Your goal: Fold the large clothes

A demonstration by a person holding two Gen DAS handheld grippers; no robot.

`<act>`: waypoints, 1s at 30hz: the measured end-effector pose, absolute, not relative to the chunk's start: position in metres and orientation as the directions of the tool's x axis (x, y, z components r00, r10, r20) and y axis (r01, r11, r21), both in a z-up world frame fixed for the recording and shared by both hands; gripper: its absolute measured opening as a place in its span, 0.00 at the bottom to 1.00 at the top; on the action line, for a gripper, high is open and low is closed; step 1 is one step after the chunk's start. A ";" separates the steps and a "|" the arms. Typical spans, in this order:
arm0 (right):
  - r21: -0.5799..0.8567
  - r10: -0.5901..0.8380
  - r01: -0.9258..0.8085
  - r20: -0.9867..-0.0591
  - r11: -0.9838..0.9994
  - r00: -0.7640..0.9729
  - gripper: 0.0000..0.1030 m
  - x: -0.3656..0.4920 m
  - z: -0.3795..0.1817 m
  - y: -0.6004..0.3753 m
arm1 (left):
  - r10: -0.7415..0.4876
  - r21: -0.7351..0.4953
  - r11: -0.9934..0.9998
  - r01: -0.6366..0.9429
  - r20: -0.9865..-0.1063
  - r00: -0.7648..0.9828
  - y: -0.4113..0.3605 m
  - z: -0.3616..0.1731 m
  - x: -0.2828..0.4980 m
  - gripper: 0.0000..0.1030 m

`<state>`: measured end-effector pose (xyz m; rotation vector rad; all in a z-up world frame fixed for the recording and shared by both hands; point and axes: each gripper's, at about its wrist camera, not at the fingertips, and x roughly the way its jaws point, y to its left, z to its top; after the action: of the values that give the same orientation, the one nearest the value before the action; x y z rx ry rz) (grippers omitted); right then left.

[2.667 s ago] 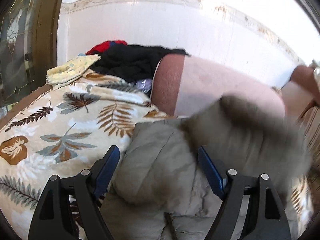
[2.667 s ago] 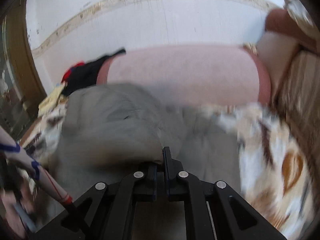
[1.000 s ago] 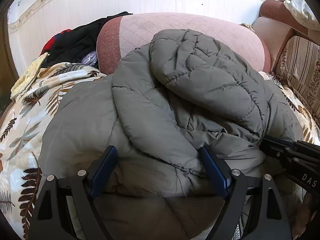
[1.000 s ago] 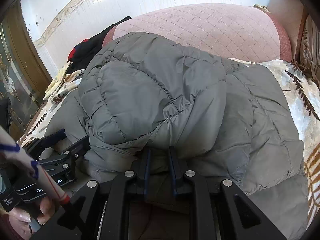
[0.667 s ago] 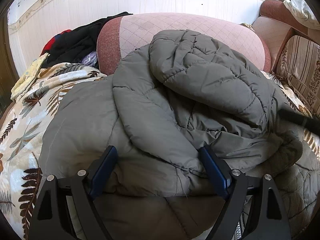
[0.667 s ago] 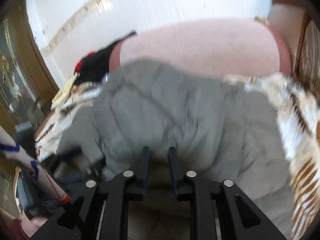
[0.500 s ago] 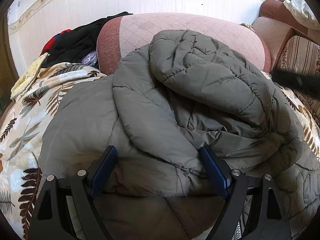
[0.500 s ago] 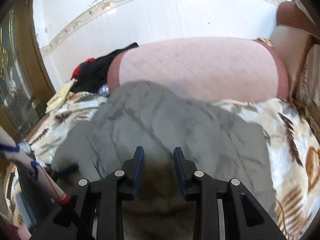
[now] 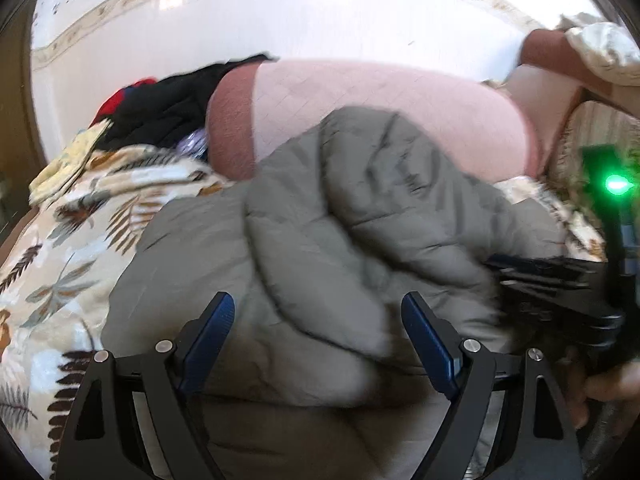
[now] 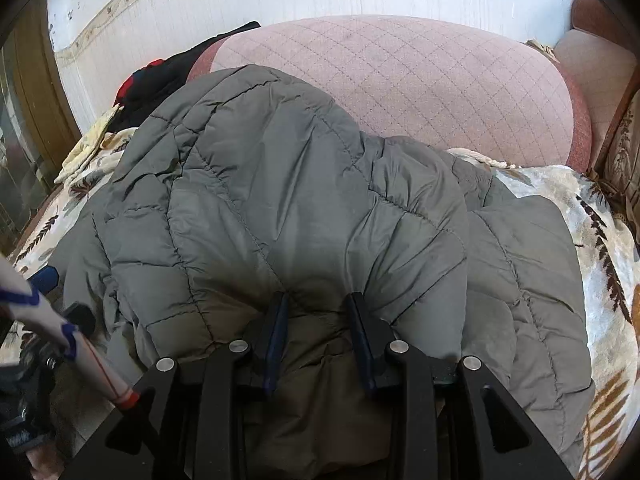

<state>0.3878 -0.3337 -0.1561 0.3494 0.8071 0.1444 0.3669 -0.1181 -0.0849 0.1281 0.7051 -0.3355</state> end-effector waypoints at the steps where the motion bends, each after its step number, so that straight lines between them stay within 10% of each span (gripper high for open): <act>1: 0.358 0.258 0.004 -0.681 0.934 0.685 0.33 0.387 -0.156 -0.334 | -0.236 0.012 0.944 0.330 -0.675 0.699 -0.118 -0.090 0.371 0.82; 30: 0.428 0.268 0.041 -0.635 0.903 0.725 0.35 0.338 -0.133 -0.347 | -0.198 0.034 0.953 0.301 -0.681 0.705 -0.116 -0.093 0.369 0.84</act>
<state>0.3382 -0.3475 -0.1327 0.4367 0.7558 0.1296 0.3686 -0.1164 -0.0926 0.1471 0.7383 -0.2788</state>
